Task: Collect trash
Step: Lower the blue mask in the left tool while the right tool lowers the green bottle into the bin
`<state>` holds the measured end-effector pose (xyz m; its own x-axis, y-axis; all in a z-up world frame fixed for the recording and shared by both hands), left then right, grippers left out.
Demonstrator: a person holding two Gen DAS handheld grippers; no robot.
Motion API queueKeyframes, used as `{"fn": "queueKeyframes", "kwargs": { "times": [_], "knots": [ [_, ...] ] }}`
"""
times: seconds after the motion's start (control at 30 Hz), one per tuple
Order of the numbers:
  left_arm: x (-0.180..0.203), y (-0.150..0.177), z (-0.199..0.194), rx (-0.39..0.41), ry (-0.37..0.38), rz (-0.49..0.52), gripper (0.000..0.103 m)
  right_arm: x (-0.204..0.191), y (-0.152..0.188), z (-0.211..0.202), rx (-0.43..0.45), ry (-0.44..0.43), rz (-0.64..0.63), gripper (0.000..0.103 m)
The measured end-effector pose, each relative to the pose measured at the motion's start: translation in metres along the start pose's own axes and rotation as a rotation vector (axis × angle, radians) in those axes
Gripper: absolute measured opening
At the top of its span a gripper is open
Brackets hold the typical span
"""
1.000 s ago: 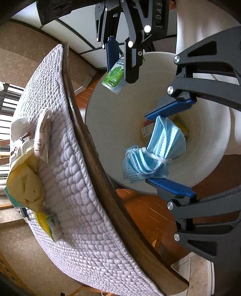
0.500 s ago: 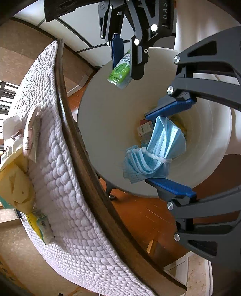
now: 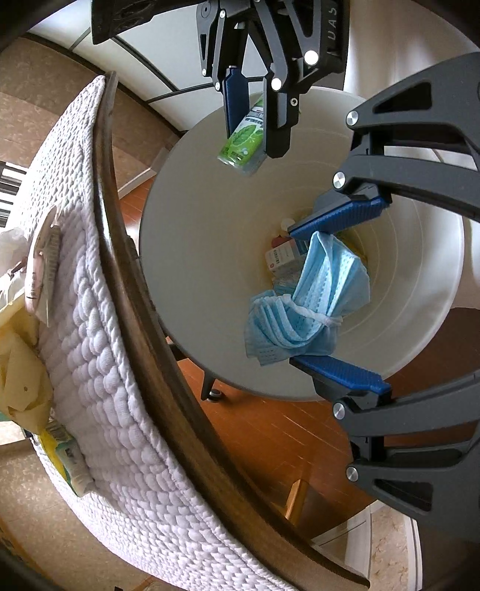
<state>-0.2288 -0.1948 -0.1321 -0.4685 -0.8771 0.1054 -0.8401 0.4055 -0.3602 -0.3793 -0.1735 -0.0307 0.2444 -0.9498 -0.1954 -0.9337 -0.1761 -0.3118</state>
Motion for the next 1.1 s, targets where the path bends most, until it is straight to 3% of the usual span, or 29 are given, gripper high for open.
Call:
{"fn": "queueKeyframes", "kwargs": {
  "times": [1.1],
  "knots": [
    [0.011, 0.01, 0.028, -0.042, -0.008, 0.001, 0.064, 0.004, 0.007, 0.021, -0.055, -0.018, -0.008, 0.037]
  ]
}}
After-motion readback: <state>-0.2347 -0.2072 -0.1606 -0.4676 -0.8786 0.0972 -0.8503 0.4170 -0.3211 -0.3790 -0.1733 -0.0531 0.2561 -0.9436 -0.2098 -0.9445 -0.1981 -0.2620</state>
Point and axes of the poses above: each gripper's, at about its wrist camera, not at the fingertips, and z roughly the way its jaws point, x to its right, y to its underside, the point moved 8 cm from there along z, roughly the way its jaws point, and after that the axes turned 11 degrees about -z, right-handed, at the moved point
